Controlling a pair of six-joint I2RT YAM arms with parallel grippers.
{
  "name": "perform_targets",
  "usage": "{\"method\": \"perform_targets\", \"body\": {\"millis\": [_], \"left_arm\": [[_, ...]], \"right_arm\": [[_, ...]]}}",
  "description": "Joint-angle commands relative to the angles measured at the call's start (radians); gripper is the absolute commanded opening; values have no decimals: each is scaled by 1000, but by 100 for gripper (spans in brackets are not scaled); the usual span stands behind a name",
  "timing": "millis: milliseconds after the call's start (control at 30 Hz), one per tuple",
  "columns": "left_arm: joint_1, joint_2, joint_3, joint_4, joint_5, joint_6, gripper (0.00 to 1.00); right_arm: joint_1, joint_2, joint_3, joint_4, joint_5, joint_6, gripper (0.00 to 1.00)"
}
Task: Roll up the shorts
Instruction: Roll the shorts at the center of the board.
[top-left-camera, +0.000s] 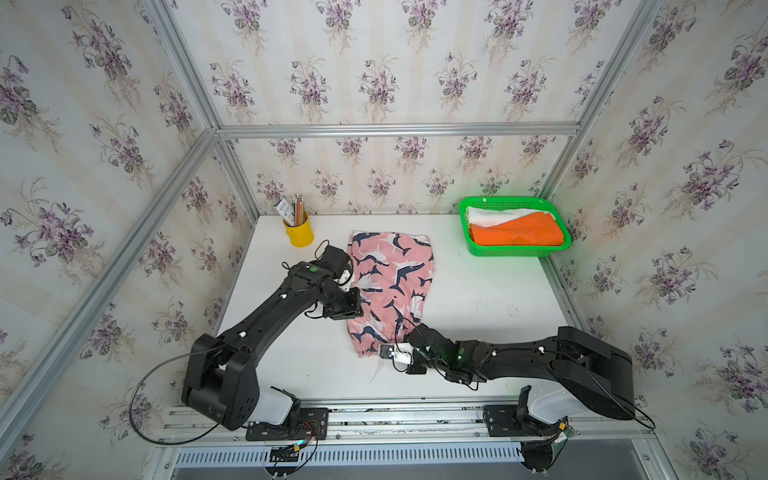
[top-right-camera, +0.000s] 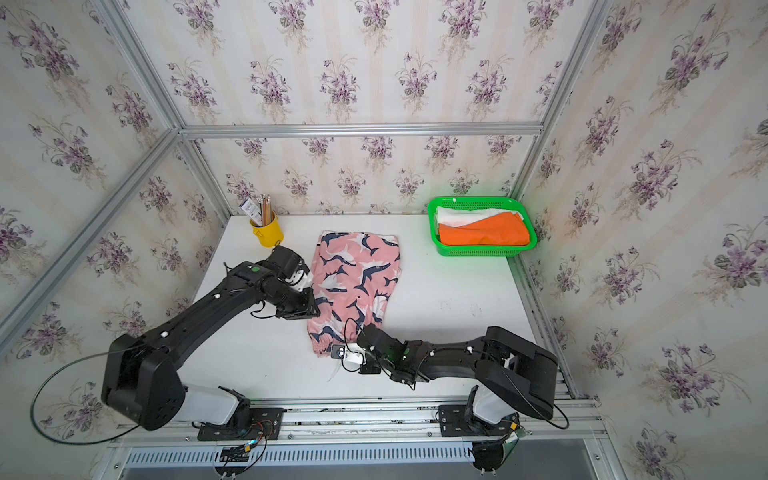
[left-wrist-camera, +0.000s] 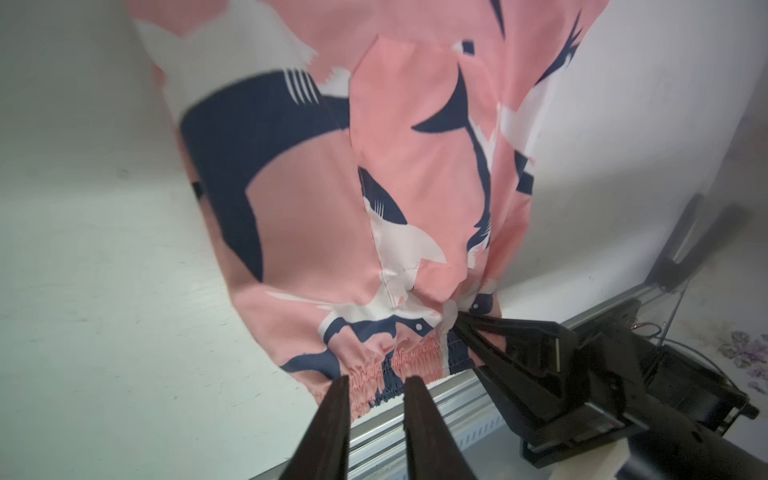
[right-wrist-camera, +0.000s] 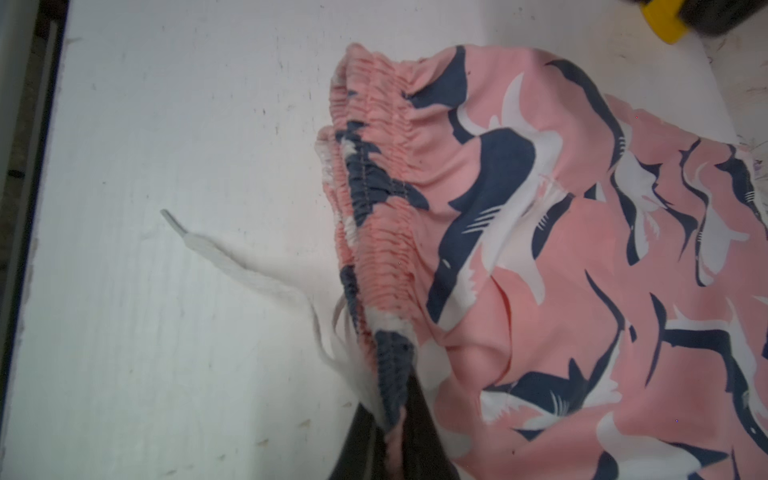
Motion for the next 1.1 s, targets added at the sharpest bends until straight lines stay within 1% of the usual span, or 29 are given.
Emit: {"method": "perform_targets", "body": {"millis": [0,33,100,233,367,433,533,633,700,833,933,967,1067], "left_arm": [[-21,78,-57,88,115,33,27],[-23,110,-77,113,129,34,26],[-24,163,-109,145,120,41,26],[-24,247,-124,138,30,58,28],[-19,260,-98,119,-43,81,32],[-15,245,-68,87,-86,92,36],[-1,189,-31,56,-153,107,46],[23,121,4,29,-190,126,50],[24,82,24,20,-205,154,54],[24,60,75,-33,-235,184,55],[24,32,73,-33,-229,194,54],[24,22,69,-34,-228,197,58],[24,4,60,-36,-221,206,60]], "right_arm": [[-18,7,30,-91,-103,66,0],[-24,8,41,-104,-123,78,0],[-49,11,70,-138,-181,110,0],[-125,26,136,-210,-336,187,0],[-183,87,223,-308,-507,222,0],[-210,127,274,-357,-563,247,0],[-267,186,345,-398,-632,317,0],[-334,263,432,-461,-731,388,0],[-361,334,520,-557,-776,397,0],[-412,453,624,-619,-823,433,0],[-453,510,668,-632,-900,473,1],[-467,522,674,-628,-928,493,2],[-505,547,685,-607,-987,567,2]]}}
